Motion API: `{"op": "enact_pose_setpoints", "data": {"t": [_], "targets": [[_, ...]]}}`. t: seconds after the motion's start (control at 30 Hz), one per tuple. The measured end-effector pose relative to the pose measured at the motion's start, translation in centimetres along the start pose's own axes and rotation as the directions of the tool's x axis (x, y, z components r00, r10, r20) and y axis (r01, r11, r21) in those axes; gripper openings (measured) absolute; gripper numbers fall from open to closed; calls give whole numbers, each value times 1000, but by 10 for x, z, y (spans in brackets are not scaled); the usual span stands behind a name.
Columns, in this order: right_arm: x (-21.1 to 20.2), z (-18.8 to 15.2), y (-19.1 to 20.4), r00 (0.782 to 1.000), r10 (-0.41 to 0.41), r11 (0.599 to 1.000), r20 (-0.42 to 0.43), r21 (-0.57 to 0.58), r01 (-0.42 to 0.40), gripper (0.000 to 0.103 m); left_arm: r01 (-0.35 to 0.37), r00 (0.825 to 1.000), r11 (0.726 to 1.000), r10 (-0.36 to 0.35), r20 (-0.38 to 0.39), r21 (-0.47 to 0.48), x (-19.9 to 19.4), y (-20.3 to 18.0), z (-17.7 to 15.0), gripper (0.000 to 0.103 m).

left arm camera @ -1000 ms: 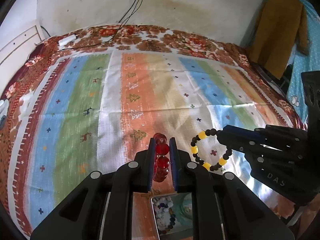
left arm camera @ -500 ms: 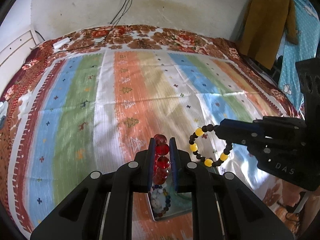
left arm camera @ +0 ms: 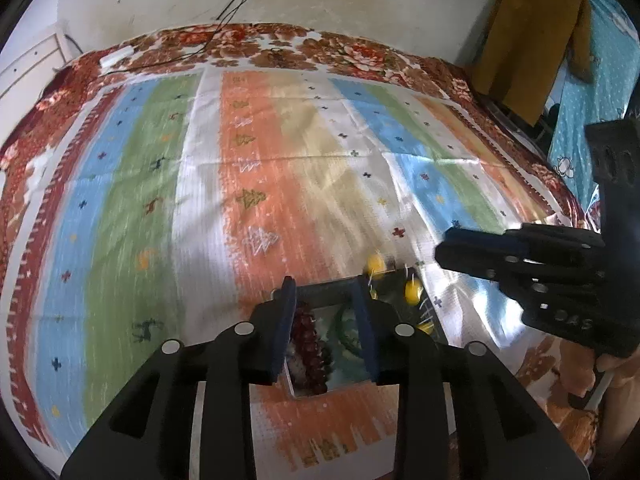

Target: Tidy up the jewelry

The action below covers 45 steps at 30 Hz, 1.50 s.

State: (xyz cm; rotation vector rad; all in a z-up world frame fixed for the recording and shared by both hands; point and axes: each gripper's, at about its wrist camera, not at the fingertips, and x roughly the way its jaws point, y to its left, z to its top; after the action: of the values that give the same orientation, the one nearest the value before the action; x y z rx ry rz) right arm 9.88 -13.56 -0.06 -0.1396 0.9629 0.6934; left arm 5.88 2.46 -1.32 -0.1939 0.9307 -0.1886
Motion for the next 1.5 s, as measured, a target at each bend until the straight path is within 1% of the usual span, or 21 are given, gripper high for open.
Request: {"op": "enact_pose_setpoints", "data": {"t": [0.03,0.1,0.13,0.2,0.23,0.27,0.33,0.37,0.43,0.5,0.6,0.7,0.73,0.77,0.83,0.93,0.97,1.03,1.13,1.27,1.5], "targets": [[-2,-3,0,1000,1,1000,6,1,-1,31,-1,1000,1000,1,-4,-8,0,2,-3,32],[-4,-7,1,1000,-3,1000,8,-2,3,32,-7,1000,1000,7,-7,-19,-2,4,-8,42],[-4,-11,2,1000,-10,1000,9,-4,10,36,-12,1000,1000,11,-9,-21,-2,4,-11,48],[-5,-15,2,1000,-23,1000,11,-12,23,41,-20,1000,999,20,-12,-26,-4,5,-18,55],[-6,-17,3,999,-30,999,14,-15,30,45,-24,1000,999,23,-15,-28,-5,5,-20,59],[-8,-19,3,999,-32,999,17,-15,32,47,-25,1000,999,25,-16,-28,-5,5,-22,61],[-12,-24,3,999,-35,999,28,-10,35,51,-32,999,999,32,-13,-29,-8,4,-28,69],[-12,-26,2,999,-38,999,30,-8,38,54,-34,999,999,33,-11,-29,-10,4,-29,70],[-15,-31,2,999,-43,999,33,-4,43,57,-37,999,999,37,-3,-33,-13,3,-33,77],[-16,-35,1,998,-51,999,37,0,51,59,-44,999,998,44,12,-34,-17,3,-36,80],[-15,-40,2,999,-47,999,26,-4,47,65,-30,999,999,30,20,-31,-20,1,-39,87],[-19,-48,6,998,-58,998,38,-19,59,71,-32,999,999,32,28,-15,-22,-4,-42,92],[-21,-50,9,997,-63,998,48,-26,64,74,-33,999,999,34,30,-5,-22,-6,-44,93],[-23,-52,10,996,-65,997,55,-30,67,77,-40,999,999,39,34,3,-23,-8,-46,94],[-27,-56,12,995,-74,997,72,-32,77,78,-62,997,998,61,48,21,-24,-12,-48,96],[-31,-60,11,993,-81,996,90,-14,83,84,-101,993,993,97,69,62,-26,-21,-52,97],[-33,-62,10,992,-85,996,96,-8,86,84,-114,991,991,109,76,75,-27,-24,-54,97],[-38,-65,9,989,-92,996,114,9,92,84,-117,991,990,110,80,80,-27,-25,-55,97],[-43,-69,7,987,-96,995,130,36,92,84,-119,990,991,113,87,62,-30,-23,-55,97],[-44,-75,5,989,-85,995,123,63,78,84,-152,986,988,150,78,27,-29,-18,-57,97],[-44,-80,7,988,-92,995,126,56,85,84,-138,986,988,132,103,62,-32,-26,-61,97]]}}
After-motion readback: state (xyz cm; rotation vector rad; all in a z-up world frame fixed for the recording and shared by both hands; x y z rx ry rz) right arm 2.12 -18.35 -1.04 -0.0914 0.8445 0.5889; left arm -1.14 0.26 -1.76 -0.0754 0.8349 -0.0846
